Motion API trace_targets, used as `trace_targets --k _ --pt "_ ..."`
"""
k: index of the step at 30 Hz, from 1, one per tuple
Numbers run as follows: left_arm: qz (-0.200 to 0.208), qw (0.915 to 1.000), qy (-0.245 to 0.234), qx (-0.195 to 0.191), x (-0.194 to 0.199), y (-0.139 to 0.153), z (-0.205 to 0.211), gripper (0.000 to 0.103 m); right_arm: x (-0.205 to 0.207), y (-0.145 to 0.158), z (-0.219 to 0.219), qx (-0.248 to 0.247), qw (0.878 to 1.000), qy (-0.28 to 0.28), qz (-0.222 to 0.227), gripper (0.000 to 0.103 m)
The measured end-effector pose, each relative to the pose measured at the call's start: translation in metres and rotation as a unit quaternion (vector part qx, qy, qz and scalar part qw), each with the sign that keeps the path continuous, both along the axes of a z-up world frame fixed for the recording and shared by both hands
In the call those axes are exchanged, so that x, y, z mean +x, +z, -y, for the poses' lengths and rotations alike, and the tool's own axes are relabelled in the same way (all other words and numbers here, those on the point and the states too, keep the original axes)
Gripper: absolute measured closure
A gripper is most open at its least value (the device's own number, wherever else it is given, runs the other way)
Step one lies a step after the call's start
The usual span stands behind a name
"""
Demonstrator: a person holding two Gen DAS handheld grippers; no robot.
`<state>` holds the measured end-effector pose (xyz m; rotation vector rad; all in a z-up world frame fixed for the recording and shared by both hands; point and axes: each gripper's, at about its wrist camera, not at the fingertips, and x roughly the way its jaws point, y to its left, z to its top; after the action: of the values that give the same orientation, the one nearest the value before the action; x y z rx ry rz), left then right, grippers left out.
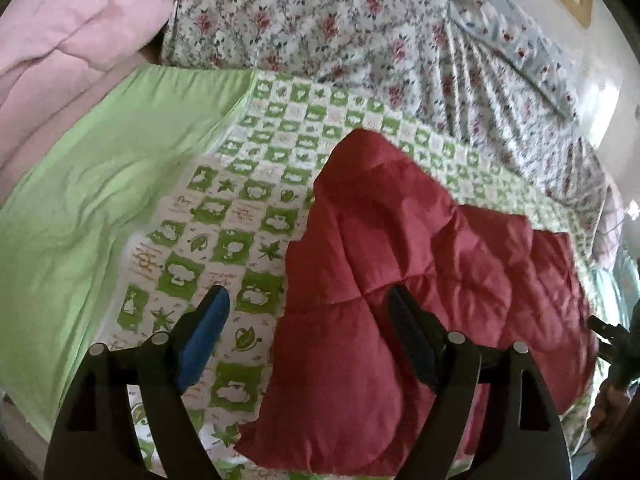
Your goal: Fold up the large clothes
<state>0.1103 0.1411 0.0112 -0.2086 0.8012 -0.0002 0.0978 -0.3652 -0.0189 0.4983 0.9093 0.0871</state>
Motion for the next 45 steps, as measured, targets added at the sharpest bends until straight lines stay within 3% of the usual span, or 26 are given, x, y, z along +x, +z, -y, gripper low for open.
trace_targets --k 10,14,35,45 --pt "-0.007 0.9990 -0.042 0.014 -0.015 0.004 0.031 0.021 -0.022 0.043 -0.034 -0.081 0.995 0.019 0.053 0.022" --pt "-0.013 0.9980 -0.059 0.015 -0.022 0.004 0.045 0.021 -0.025 0.049 -0.053 -0.086 0.994 0.041 0.062 0.022" --pt "-0.043 0.9873 -0.150 0.032 -0.030 -0.011 0.108 0.021 -0.014 0.029 -0.126 -0.116 0.984 0.130 0.042 0.022" --pt "-0.064 0.9868 -0.139 0.052 0.003 -0.029 0.116 0.020 0.021 0.012 -0.134 -0.169 0.977 0.131 0.013 0.022"
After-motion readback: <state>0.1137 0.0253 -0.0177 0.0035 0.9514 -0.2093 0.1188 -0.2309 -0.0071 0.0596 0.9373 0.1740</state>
